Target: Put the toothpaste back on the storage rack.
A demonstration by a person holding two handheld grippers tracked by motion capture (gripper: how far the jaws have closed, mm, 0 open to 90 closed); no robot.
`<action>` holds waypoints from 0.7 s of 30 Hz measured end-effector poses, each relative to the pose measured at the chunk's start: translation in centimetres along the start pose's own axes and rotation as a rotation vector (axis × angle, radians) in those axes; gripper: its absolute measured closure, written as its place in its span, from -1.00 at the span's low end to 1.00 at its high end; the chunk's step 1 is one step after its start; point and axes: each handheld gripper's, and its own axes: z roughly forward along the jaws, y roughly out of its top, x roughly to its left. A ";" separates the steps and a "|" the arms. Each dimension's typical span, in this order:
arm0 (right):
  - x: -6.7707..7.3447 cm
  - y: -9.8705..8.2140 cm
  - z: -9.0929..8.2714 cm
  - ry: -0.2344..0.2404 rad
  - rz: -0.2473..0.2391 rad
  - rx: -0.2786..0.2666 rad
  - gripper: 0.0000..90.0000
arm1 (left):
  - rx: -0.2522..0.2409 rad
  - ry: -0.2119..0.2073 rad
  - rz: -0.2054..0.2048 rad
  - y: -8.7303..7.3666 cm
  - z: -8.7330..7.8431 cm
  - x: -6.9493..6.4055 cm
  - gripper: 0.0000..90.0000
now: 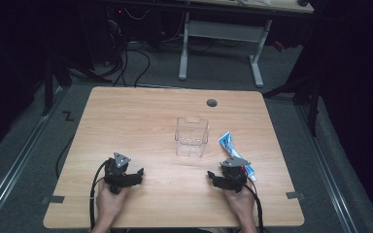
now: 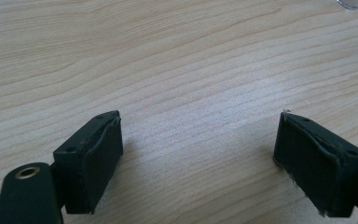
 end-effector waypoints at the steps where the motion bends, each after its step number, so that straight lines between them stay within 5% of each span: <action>1: 0.0 0.0 0.0 0.000 0.000 0.000 -0.23 | -0.001 0.000 0.000 0.0 0.0 0.0 -0.65; 21: 0.0 0.0 0.0 0.000 0.001 0.001 -0.24 | 0.005 0.031 -0.035 0.0 0.0 -0.1 -0.71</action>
